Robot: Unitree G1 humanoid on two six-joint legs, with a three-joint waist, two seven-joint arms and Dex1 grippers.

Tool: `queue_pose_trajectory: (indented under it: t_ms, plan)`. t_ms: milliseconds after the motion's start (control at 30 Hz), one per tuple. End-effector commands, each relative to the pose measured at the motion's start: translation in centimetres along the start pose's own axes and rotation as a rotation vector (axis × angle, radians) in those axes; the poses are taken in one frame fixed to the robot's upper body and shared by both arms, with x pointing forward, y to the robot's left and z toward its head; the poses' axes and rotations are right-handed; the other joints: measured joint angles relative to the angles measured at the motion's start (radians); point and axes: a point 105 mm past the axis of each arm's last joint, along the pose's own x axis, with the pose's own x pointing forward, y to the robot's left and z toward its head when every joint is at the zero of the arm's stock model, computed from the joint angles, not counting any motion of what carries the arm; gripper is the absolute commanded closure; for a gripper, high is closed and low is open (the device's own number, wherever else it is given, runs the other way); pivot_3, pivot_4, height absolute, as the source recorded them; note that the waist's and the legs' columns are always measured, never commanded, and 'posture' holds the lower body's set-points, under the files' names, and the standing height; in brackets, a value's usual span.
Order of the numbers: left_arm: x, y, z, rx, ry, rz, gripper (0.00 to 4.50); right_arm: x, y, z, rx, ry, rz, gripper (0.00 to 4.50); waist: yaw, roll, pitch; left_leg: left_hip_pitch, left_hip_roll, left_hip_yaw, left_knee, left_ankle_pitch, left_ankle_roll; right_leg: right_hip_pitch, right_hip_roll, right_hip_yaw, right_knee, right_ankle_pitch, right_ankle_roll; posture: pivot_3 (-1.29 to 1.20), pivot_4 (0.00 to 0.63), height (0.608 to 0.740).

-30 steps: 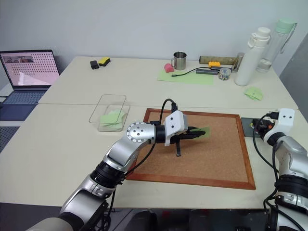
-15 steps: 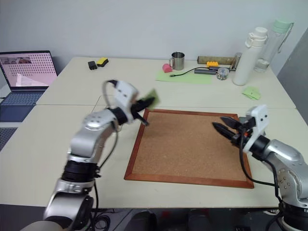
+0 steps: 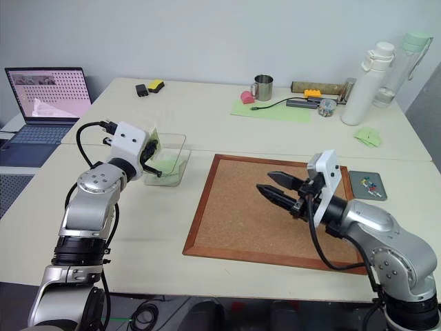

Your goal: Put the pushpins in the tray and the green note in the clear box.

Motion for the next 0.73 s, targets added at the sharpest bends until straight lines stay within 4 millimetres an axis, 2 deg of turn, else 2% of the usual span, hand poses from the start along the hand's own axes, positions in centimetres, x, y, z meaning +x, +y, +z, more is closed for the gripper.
queue_pose_trajectory:
  t_ms: [33,200,300,400,500,600,667,733]
  plan:
    - [-0.1,0.6,1.4,0.034,-0.052,0.024,2.96,-0.5,-0.4,0.8,-0.04,-0.028,-0.028,2.43,0.0,0.0,0.0,0.0,0.0,0.0,0.0,0.0,0.0,0.0,0.0,0.0,0.0,0.0,0.0,0.0,0.15,0.74]
    - [-0.3,-0.1,2.1,0.037,-0.077,-0.025,1.69,-1.3,-0.8,0.2,-0.051,0.001,-0.064,2.43,0.0,0.0,0.0,0.0,0.0,0.0,0.0,0.0,0.0,0.0,0.0,0.0,0.0,0.0,0.0,0.0,0.15,0.74]
    - [-0.4,-1.9,4.1,0.001,-0.152,-0.153,1.1,-2.1,-1.3,0.0,-0.067,0.02,-0.094,2.43,0.001,0.0,0.0,0.0,0.0,0.0,0.0,0.0,0.0,0.0,0.0,0.0,0.0,0.0,0.0,0.0,0.15,0.74]
    - [-2.0,-5.8,6.3,-0.152,-0.203,-0.473,1.1,-3.4,-2.0,-0.6,-0.12,0.093,-0.124,2.43,0.004,0.0,0.0,0.0,0.0,0.0,0.0,0.0,0.0,0.0,0.0,0.0,0.0,0.0,0.0,0.0,0.15,0.74]
    - [-5.0,-8.4,6.8,-0.175,-0.18,-0.768,1.1,-4.8,-2.2,-1.5,-0.131,0.168,-0.124,2.43,0.002,0.0,0.0,0.0,0.0,0.001,0.0,0.0,0.0,0.0,0.0,-0.001,-0.001,0.0,0.0,0.0,0.15,0.74]
    - [-6.4,-9.1,5.7,-0.157,-0.121,-0.885,1.1,-5.6,-2.3,-1.8,-0.128,0.197,-0.125,2.43,-0.011,0.0,0.0,0.001,0.0,0.002,0.0,0.0,0.0,0.0,0.002,0.001,0.0,0.0,0.0,0.0,0.15,0.74]
    - [-7.4,-10.1,4.2,-0.078,-0.085,-0.961,1.1,-6.3,-2.8,-2.2,-0.126,0.217,-0.145,2.43,-0.024,0.0,0.0,0.002,0.0,0.001,0.0,0.0,0.0,0.0,0.002,0.001,0.001,0.0,0.0,0.0,0.15,0.74]
    - [-7.7,-10.6,3.6,-0.045,-0.077,-0.989,1.1,-6.7,-3.2,-2.5,-0.131,0.227,-0.169,2.43,-0.026,0.001,0.0,0.003,0.0,0.002,-0.001,0.0,0.0,0.001,0.002,0.002,0.002,0.0,0.0,0.0,0.15,0.74]
